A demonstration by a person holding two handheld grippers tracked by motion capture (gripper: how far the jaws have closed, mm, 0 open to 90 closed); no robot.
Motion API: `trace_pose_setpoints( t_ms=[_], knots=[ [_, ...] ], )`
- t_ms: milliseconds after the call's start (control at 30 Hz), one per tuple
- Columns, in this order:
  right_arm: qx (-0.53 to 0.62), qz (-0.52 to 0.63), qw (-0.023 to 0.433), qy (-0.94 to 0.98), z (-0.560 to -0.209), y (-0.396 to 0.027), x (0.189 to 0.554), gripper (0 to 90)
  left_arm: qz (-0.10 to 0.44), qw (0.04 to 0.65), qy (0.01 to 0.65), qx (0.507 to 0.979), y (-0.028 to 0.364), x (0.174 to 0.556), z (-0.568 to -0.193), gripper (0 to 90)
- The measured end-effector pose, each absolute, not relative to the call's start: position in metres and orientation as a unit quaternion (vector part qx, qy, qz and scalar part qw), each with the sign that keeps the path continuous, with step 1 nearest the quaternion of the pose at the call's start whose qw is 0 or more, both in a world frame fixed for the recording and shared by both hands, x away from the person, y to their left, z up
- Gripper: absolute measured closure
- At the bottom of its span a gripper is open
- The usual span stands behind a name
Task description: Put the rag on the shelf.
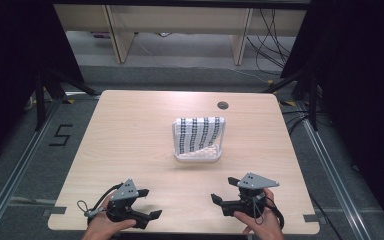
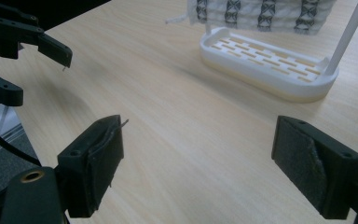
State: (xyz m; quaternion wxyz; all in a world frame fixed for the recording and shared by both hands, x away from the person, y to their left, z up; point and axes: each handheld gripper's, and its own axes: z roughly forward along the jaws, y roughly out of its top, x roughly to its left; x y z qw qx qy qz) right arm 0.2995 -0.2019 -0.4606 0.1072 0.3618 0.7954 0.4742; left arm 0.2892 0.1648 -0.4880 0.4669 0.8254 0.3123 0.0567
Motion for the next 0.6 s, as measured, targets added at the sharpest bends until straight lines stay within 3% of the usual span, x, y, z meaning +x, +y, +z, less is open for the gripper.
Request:
trace_pose_setpoints(
  t_ms=[600],
  knots=[
    [0.351,0.434,0.106,0.823,-0.48,-0.203,0.278,16.7,0.065,0.453,0.312,0.832,0.158,0.275,-0.5,15.2]
  ],
)
